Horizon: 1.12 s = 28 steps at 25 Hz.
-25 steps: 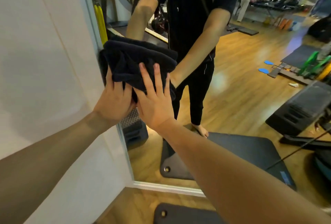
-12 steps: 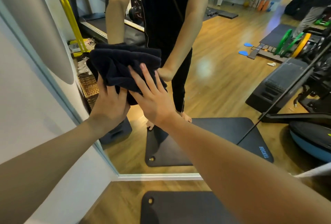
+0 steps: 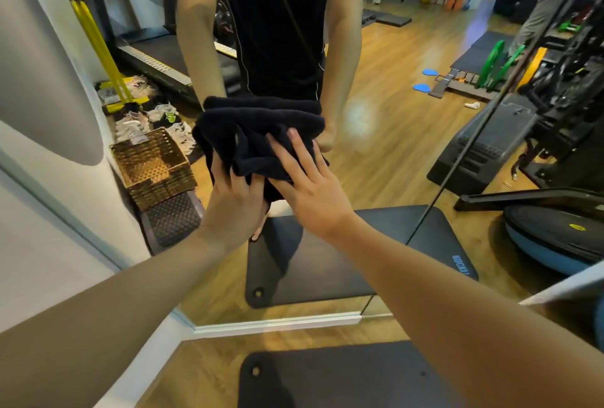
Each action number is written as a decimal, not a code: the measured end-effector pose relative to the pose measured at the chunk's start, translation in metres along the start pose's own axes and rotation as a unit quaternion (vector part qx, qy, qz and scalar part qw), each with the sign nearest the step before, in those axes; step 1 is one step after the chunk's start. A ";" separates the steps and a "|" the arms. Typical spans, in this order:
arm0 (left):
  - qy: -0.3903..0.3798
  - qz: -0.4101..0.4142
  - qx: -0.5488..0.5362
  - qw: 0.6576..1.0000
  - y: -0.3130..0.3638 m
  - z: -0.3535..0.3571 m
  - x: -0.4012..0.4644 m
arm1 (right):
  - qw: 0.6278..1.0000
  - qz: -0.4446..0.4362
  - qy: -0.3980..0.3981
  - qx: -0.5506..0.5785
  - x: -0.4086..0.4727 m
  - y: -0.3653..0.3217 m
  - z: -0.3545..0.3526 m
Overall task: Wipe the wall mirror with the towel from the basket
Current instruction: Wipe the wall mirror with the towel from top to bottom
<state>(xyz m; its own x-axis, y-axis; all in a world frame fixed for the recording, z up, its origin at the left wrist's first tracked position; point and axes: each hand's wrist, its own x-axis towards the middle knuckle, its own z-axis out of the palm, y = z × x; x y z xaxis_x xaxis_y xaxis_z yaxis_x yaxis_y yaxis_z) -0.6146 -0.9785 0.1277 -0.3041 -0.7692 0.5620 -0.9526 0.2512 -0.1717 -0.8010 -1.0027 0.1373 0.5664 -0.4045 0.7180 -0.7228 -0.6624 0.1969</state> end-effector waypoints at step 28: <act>0.281 0.130 -0.106 0.945 0.191 -0.068 0.224 | 0.953 0.117 0.259 -0.101 0.003 0.213 -0.126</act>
<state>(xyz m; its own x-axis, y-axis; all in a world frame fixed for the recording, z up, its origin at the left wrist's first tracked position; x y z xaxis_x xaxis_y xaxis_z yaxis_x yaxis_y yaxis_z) -0.8639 -1.0634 0.2759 -0.4186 -0.2465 0.8741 -0.8042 0.5478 -0.2306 -1.0032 -1.0657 0.2651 0.1468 -0.1251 0.9812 -0.8959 -0.4373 0.0783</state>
